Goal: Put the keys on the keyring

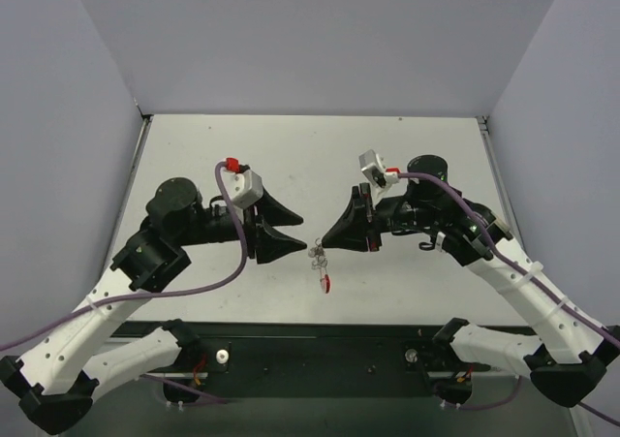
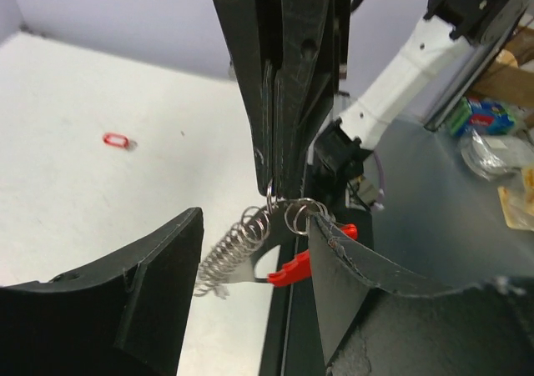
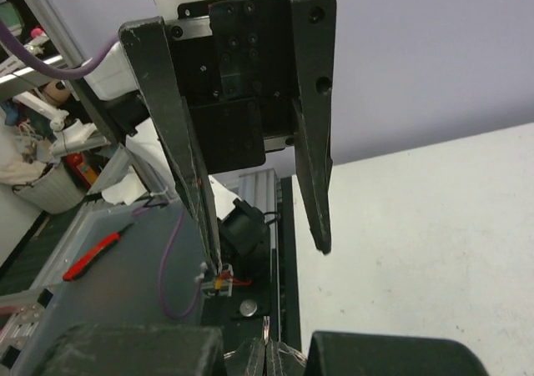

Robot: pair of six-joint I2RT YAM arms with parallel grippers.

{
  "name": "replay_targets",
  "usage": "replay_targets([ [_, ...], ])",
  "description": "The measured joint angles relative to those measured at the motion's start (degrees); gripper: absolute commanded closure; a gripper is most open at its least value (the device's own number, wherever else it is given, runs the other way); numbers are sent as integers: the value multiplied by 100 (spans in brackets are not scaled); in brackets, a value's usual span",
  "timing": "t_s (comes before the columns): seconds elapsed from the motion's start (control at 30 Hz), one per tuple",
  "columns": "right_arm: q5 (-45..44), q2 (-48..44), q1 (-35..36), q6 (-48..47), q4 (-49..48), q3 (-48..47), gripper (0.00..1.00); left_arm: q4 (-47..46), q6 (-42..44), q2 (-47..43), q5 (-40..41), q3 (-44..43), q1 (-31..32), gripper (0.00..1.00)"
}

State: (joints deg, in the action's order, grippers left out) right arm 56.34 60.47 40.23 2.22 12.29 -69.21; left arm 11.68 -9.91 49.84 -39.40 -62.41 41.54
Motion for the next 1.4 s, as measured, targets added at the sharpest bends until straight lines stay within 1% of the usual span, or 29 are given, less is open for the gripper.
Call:
replay_targets([
  [0.13,-120,234,33,-260,551,-275,100,363,15,321,-275,-4,4,37],
  [0.17,-160,280,35,-308,658,-323,100,448,17,361,-323,-7,4,39],
  [0.3,-256,319,59,-437,973,-376,100,518,20,389,-431,-9,7,41],
  [0.57,-297,332,127,-533,1239,-540,100,442,9,575,-586,-11,203,43],
  [0.77,-297,398,151,-549,1285,-590,100,439,15,896,-573,-44,498,45],
  [0.8,-299,398,151,-551,1285,-590,100,439,17,927,-557,-48,522,47],
  [0.83,-297,398,151,-553,1287,-590,100,437,22,964,-540,-55,551,51],
  [0.97,-306,398,151,-566,1305,-590,100,439,39,1027,-494,-98,579,57],
  [1.13,-326,393,151,-597,1307,-590,100,450,83,1032,-393,-138,597,58],
  [1.17,-339,393,151,-603,1305,-590,100,455,103,1027,-365,-138,599,70],
  [1.23,-358,393,151,-636,1311,-590,100,470,120,1014,-299,-138,601,76],
  [1.33,-365,391,151,-684,1318,-590,100,498,129,979,-247,-138,601,76],
  [1.4,-363,382,155,-686,1322,-592,100,496,140,981,-238,-138,601,72],
])
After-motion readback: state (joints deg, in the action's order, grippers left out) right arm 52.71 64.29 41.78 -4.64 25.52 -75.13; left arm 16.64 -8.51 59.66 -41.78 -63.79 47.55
